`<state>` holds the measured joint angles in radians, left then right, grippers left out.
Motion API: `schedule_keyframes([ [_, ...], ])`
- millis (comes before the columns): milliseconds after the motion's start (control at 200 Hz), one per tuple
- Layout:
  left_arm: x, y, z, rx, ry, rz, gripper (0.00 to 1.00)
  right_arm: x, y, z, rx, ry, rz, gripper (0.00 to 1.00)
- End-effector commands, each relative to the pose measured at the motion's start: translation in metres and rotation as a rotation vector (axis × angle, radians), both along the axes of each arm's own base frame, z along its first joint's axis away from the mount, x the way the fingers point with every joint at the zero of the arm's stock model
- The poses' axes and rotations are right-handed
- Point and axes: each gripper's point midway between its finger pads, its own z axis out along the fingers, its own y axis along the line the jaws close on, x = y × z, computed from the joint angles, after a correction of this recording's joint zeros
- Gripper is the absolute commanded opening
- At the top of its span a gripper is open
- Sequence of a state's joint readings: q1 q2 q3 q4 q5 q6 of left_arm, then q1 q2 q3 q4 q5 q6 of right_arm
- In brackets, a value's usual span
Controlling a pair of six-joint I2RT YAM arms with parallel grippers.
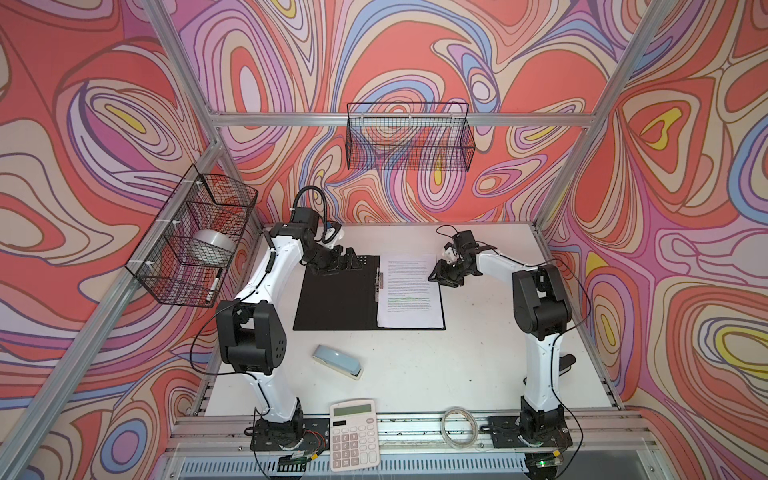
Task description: Put the files into the folder
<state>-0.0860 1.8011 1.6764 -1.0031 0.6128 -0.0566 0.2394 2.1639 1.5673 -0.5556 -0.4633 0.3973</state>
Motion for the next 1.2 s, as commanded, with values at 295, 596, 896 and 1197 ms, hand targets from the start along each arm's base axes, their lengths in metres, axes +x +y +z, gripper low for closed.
schedule_keyframes([
  [295, -0.003, -0.012, 0.001, 0.107, -0.083, -0.146, 0.94, 0.015, -0.018, 0.025, -0.157, -0.088, -0.022, 0.46],
  [596, -0.052, -0.041, -0.034, 0.495, -0.312, -0.687, 0.99, 0.067, -0.017, 0.054, -0.194, -0.216, -0.025, 0.43],
  [896, -0.117, -0.072, -0.075, 0.506, -0.437, -1.046, 1.0, 0.119, -0.005, 0.053, -0.103, -0.337, -0.028, 0.39],
  [1197, -0.135, -0.091, -0.108, 0.516, -0.494, -1.154, 1.0, 0.142, 0.011, 0.036, -0.024, -0.357, -0.009, 0.39],
])
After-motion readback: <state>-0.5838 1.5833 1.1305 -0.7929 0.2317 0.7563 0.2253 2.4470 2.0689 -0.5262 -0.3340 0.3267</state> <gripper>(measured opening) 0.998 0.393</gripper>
